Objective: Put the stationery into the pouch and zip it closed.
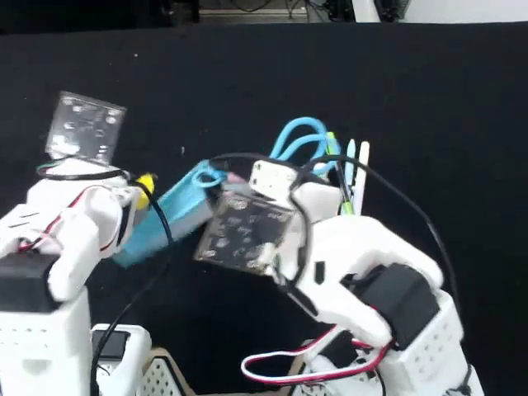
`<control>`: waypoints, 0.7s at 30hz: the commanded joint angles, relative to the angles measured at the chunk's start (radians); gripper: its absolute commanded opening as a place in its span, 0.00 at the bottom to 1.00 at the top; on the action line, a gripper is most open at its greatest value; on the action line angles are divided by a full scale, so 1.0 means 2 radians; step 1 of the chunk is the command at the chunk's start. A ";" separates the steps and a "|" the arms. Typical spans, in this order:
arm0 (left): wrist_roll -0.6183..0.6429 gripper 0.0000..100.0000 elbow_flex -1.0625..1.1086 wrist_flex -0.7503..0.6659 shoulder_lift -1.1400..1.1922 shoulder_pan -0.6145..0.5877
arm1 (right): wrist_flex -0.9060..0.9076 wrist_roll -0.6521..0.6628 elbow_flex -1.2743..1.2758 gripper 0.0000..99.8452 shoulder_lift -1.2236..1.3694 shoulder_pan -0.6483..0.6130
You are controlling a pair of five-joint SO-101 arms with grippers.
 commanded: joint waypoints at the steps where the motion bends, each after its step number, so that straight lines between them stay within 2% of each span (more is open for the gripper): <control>1: -0.021 0.20 0.046 0.005 0.000 0.006 | -0.015 -0.021 -0.005 0.01 -0.017 0.036; 6: -0.004 0.20 0.060 0.005 0.000 0.020 | -0.040 -0.089 -0.004 0.01 -0.016 0.055; 10: 0.064 0.20 0.082 0.002 0.000 0.103 | -0.097 -0.119 0.030 0.01 -0.016 0.054; 14: 0.076 0.20 0.102 -0.015 0.000 0.175 | -0.172 -0.125 0.066 0.01 -0.016 0.056; 21: 0.089 0.20 0.104 -0.088 -0.001 0.169 | -0.227 -0.124 0.043 0.01 0.007 0.056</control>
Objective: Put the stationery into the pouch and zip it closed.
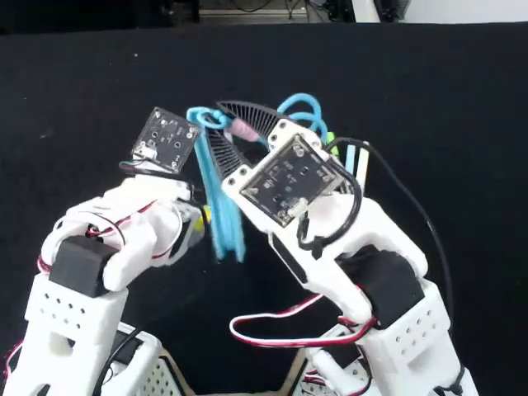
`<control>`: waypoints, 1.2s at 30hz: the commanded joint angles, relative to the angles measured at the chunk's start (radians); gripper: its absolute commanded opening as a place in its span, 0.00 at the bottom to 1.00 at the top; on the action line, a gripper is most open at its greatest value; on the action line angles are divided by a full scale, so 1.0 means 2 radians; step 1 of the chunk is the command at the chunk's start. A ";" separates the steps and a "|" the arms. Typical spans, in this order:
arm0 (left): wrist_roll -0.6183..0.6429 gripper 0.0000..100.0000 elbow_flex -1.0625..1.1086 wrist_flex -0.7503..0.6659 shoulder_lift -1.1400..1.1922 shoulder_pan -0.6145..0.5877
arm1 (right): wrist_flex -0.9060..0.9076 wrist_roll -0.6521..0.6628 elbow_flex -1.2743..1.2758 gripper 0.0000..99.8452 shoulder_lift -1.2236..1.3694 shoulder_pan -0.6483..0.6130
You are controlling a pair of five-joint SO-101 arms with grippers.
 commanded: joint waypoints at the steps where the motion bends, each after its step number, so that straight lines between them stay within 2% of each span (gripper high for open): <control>1: 0.026 0.20 -0.007 -0.055 -0.005 0.010 | -0.021 -0.005 -0.043 0.01 0.026 0.007; 6: 0.074 0.21 -0.002 -0.117 0.000 0.005 | 0.021 -0.005 -0.124 0.01 0.102 0.005; 13: 0.075 0.21 0.025 -0.113 -0.002 0.004 | 0.116 -0.002 -0.179 0.01 0.166 0.005; 15: 0.072 0.21 0.049 -0.093 -0.004 0.000 | 0.140 -0.002 -0.174 0.01 0.165 0.005; 18: 0.035 0.21 0.066 -0.050 -0.004 -0.030 | 0.166 -0.002 -0.171 0.01 0.156 0.005; 22: -0.020 0.20 0.044 0.014 -0.005 -0.100 | 0.182 -0.002 -0.142 0.01 0.126 -0.015; 29: -0.098 0.20 -0.090 0.124 -0.005 -0.214 | 0.183 -0.002 -0.057 0.01 0.040 -0.069; 36: -0.101 0.21 -0.231 0.141 -0.004 -0.228 | 0.181 -0.002 0.010 0.01 -0.012 -0.081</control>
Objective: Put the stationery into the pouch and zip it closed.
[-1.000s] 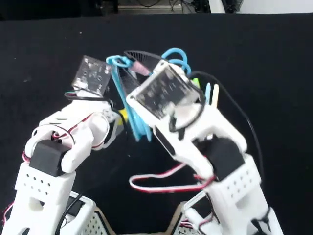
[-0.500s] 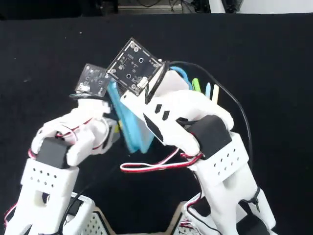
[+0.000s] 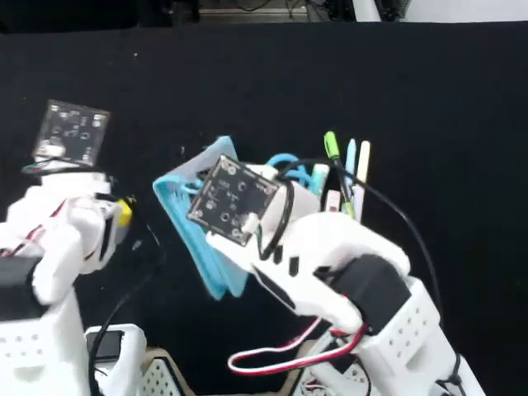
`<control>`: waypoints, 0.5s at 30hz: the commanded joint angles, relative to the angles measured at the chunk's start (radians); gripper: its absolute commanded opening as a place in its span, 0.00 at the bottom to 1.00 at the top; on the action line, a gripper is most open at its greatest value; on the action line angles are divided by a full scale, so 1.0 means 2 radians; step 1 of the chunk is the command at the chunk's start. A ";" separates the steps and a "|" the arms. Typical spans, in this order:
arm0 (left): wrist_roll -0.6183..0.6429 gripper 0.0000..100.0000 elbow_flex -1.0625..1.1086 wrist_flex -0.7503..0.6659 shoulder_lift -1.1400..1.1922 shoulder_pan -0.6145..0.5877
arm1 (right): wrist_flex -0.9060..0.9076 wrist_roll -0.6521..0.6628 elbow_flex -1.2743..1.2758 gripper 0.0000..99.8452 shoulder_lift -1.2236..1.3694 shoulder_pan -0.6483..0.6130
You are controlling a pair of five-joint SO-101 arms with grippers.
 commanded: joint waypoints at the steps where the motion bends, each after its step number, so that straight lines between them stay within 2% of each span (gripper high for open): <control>1: -0.006 0.21 -0.104 0.005 -0.004 -0.007 | -0.002 -0.002 0.020 0.01 -0.025 -0.003; 4: -0.008 0.21 -0.134 0.010 -0.004 0.007 | -0.002 -0.002 0.037 0.01 -0.036 -0.003; 8: -0.025 0.21 -0.162 0.038 -0.006 0.077 | -0.002 -0.001 0.042 0.01 -0.047 -0.003; 15: -0.025 0.21 -0.152 0.038 -0.022 0.145 | 0.001 -0.001 0.042 0.01 -0.054 -0.002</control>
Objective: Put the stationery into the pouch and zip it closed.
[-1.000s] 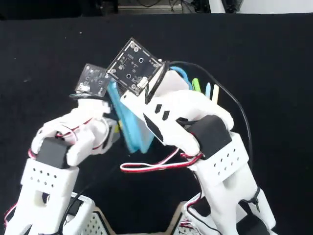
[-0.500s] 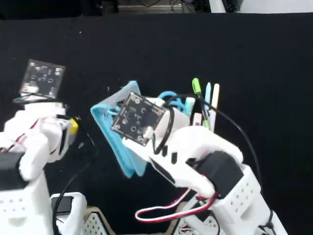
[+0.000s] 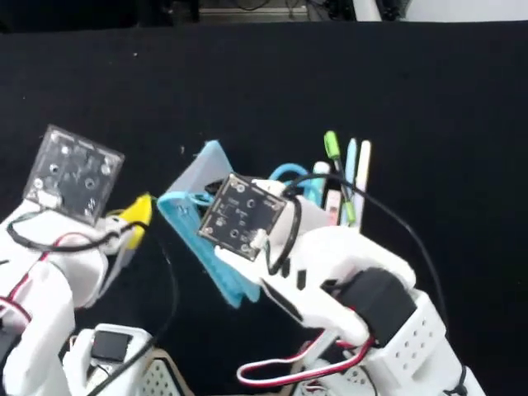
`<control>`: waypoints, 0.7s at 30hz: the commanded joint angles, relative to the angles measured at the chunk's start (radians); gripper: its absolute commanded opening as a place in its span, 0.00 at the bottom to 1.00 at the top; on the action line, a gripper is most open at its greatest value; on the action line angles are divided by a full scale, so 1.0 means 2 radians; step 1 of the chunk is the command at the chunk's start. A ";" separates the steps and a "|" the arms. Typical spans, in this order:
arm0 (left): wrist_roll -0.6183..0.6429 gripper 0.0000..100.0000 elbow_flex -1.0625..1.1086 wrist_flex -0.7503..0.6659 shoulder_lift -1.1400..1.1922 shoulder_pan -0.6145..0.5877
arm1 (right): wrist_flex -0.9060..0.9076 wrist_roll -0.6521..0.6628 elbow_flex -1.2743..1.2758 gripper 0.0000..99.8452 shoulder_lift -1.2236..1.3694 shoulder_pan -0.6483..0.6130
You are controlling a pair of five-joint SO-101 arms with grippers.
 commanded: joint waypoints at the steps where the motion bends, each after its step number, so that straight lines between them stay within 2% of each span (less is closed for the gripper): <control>1: -0.006 0.21 -0.008 0.002 -0.003 0.048 | 0.001 -0.001 -0.004 0.01 -0.013 -0.002; 7: -0.005 0.21 -0.003 0.002 -0.007 0.085 | 0.001 -0.001 -0.003 0.01 -0.013 -0.002; 15: -0.007 0.21 0.061 -0.017 -0.003 0.083 | 0.002 -0.001 -0.003 0.01 -0.013 -0.002; 21: -0.005 0.21 0.065 -0.039 -0.003 0.083 | 0.016 -0.001 -0.004 0.01 -0.013 -0.005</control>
